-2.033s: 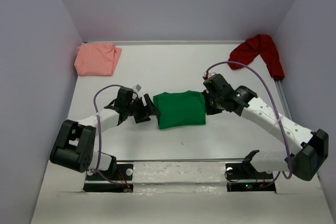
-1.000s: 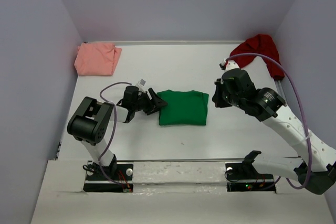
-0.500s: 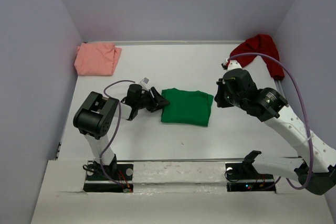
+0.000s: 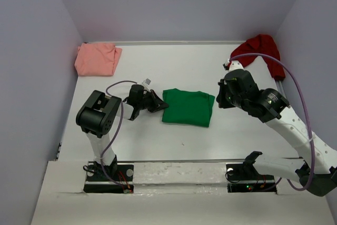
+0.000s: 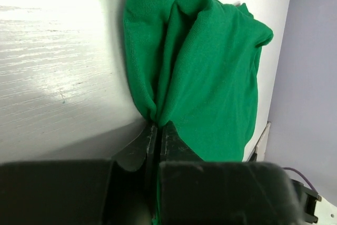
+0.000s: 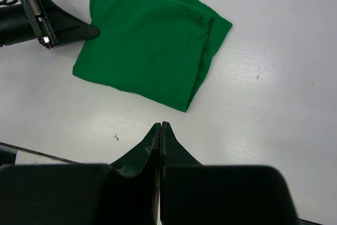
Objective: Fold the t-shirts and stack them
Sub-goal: Fold the tshirt
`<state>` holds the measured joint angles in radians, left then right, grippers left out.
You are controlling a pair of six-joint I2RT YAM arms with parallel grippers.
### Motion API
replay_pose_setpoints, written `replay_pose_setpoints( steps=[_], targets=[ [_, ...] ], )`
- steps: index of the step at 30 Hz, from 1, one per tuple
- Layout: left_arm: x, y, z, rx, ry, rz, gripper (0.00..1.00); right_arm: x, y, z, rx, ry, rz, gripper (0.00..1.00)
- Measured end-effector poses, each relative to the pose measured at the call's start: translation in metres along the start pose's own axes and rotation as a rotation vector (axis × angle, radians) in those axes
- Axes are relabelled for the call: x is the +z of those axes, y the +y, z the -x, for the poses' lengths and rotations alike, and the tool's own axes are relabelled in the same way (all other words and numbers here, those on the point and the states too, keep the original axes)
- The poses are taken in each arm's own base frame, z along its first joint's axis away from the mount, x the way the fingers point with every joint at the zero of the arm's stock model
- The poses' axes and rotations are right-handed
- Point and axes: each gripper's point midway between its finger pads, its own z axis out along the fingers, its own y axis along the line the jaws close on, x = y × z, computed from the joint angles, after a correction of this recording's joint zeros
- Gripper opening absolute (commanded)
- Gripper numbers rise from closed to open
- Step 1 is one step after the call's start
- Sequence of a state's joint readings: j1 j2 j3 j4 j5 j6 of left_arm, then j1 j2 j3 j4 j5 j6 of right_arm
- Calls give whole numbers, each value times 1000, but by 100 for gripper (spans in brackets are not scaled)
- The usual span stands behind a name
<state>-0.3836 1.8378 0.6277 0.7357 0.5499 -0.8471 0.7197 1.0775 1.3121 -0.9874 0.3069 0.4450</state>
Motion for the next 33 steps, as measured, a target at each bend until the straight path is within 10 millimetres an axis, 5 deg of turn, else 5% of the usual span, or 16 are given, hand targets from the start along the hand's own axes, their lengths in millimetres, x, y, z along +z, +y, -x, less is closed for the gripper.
replay_pose_setpoints(
  steps=[5,16,22,33],
  targets=[
    [0,3,0,-1,-7,19,45,0,0,0,0,0,0,0],
    [-33,11,15,53,-166,250,73,5,4,-3,-4,21,11,0],
    [-40,16,22,66,-209,295,77,5,7,-3,-4,27,23,0],
    [-1,-8,29,126,-161,110,76,-11,9,10,14,-19,50,0]
  ],
)
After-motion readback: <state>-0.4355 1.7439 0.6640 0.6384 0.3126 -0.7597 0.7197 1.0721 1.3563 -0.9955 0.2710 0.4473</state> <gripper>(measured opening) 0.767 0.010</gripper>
